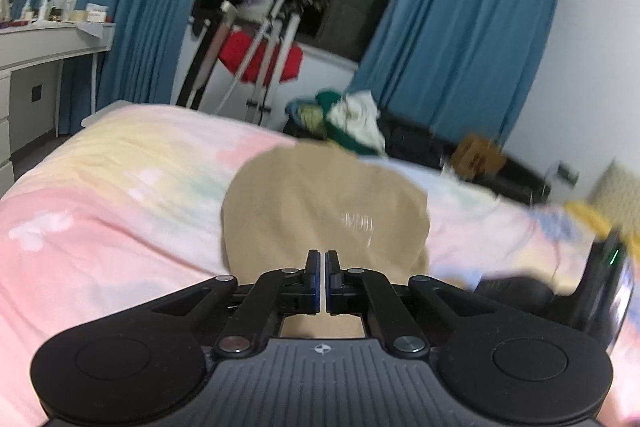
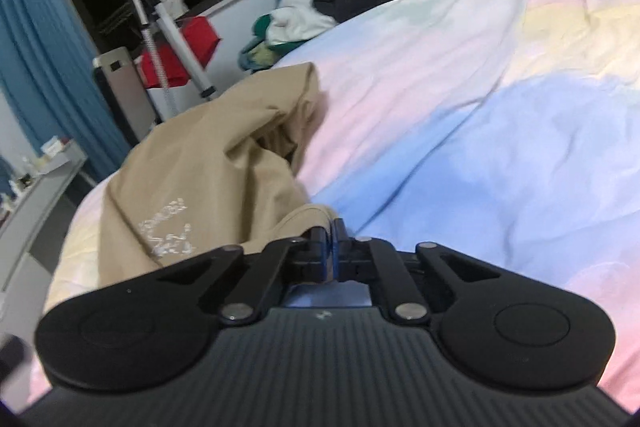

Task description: Fold clothes

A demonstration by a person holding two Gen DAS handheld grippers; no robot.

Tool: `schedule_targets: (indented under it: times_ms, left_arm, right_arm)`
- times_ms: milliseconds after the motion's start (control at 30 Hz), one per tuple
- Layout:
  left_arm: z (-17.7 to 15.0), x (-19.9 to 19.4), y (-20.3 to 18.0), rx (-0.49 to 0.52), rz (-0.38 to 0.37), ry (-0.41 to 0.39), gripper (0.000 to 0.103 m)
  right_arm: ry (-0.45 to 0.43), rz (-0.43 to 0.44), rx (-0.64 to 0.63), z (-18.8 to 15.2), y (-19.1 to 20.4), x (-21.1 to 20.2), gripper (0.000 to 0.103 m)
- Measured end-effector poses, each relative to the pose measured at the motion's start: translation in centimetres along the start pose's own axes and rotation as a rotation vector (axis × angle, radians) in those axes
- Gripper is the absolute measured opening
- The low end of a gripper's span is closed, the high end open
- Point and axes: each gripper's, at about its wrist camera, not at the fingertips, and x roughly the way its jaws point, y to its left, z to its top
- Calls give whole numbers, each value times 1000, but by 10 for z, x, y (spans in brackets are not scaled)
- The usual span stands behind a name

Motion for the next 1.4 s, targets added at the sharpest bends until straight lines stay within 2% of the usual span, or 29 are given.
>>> schedule_targets:
  times_ms: [33, 67, 100, 133, 167, 200, 233, 300, 367, 467, 633, 700, 800, 1000, 1067, 1133, 1233, 1333, 1400]
  left_arm:
    - [-3, 2, -3, 24, 0, 5, 4]
    - [-5, 3, -6, 49, -2, 6, 9]
    - [-9, 3, -10, 80, -1, 1, 21]
    - [-12, 4, -14, 109, 3, -5, 29]
    - [-15, 4, -19, 137, 8, -9, 46]
    - [-18, 4, -23, 166, 13, -13, 55]
    - [-22, 9, -27, 187, 28, -14, 57]
    - [-28, 20, -37, 228, 62, -15, 74]
    - [-34, 32, -47, 268, 96, -16, 86]
    - [-44, 49, -62, 328, 148, -17, 87]
    - [-59, 78, -87, 427, 233, -20, 86]
    - [-66, 90, -97, 467, 268, -21, 84]
    - [-61, 93, -89, 397, 410, -74, 83]
    - [-32, 65, -58, 165, 497, -225, 86]
    - [-28, 61, -54, 142, 520, -247, 86]
    - [-30, 64, -53, 154, 546, -230, 86]
    - [-28, 67, -50, 128, 531, -212, 83]
    - [-22, 59, -47, 113, 510, -242, 83]
    - [-20, 52, -45, 112, 503, -260, 83]
  right_arm:
    - [-3, 30, 0, 1, 2, -4, 5]
    - [-6, 59, 0, 3, 4, -9, 5]
    - [5, 102, 6, 6, 5, -10, 5]
    - [26, 141, 16, 9, 5, -11, 5]
    - [45, 161, 24, 12, 5, -12, 5]
    - [63, 177, 34, 14, 7, -12, 5]
    - [80, 193, 54, 14, 5, -12, 5]
    - [110, 227, 95, 14, 0, -11, 5]
    - [128, 258, 127, 16, -3, -10, 5]
    - [134, 296, 157, 21, -7, -12, 5]
    - [82, 345, 143, 29, -11, -24, 5]
    - [56, 336, 128, 31, -13, -28, 5]
    - [28, 300, 96, 32, -15, -29, 5]
    - [42, 292, 42, 28, -5, -23, 5]
    - [44, 278, -5, 24, 3, -23, 5]
    - [43, 252, -58, 19, 10, -22, 5]
    - [49, 212, -133, 12, 19, -20, 7]
    - [89, 158, -196, 1, 25, -8, 9]
    - [99, 111, -252, -7, 32, 3, 20]
